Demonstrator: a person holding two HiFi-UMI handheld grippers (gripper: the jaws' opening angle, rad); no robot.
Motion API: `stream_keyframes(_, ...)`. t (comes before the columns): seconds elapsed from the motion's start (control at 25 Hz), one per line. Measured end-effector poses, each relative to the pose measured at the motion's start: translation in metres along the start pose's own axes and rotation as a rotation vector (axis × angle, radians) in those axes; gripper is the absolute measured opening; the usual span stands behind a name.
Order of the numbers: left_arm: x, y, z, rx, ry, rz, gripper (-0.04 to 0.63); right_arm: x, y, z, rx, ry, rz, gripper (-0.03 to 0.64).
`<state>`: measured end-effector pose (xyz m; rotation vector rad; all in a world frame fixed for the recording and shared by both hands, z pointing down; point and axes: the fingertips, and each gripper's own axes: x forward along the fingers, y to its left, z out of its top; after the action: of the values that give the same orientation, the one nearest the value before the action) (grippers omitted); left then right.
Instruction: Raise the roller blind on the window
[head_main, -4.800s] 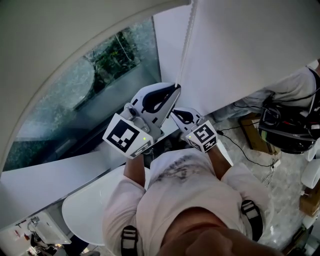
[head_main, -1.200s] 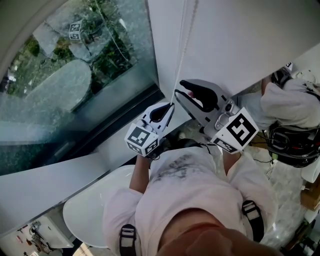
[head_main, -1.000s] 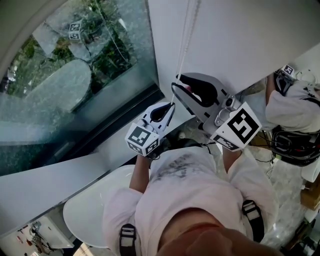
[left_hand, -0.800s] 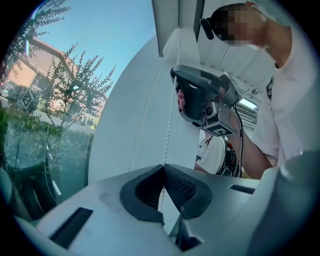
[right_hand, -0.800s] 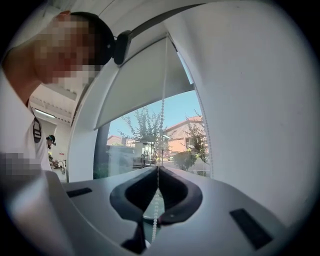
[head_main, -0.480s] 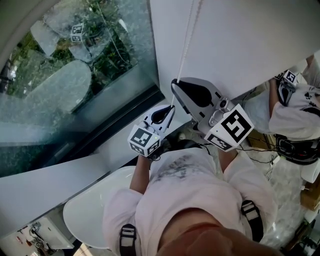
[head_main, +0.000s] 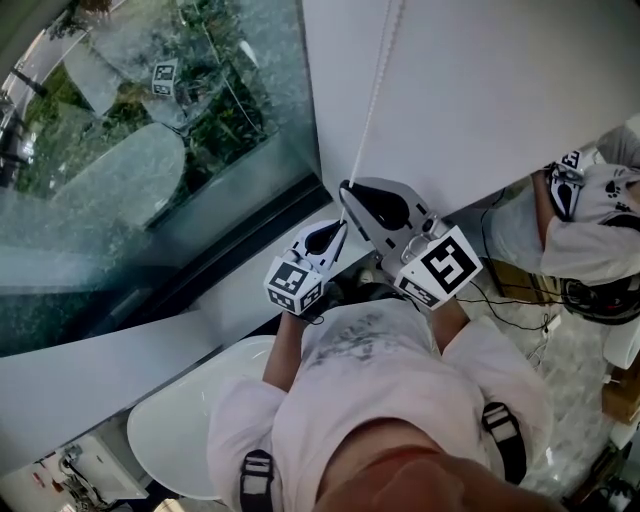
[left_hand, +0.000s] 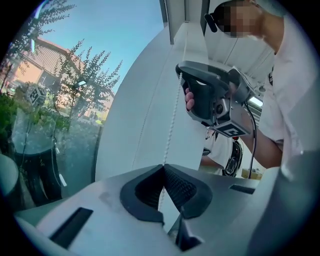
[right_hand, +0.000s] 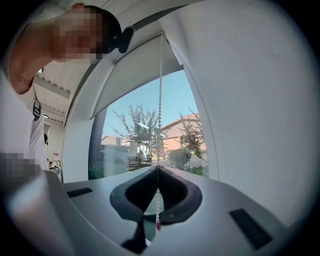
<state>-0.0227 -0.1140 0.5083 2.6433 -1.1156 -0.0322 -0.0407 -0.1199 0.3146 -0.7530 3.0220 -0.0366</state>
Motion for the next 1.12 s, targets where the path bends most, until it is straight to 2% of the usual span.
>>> stream_keyframes(1.12, 0.013, 0.01, -0.086, -0.082, 0.132, 0.026, 0.008, -0.013, -0.003, -0.085, 0.022, 0.136, -0.044, 0.061)
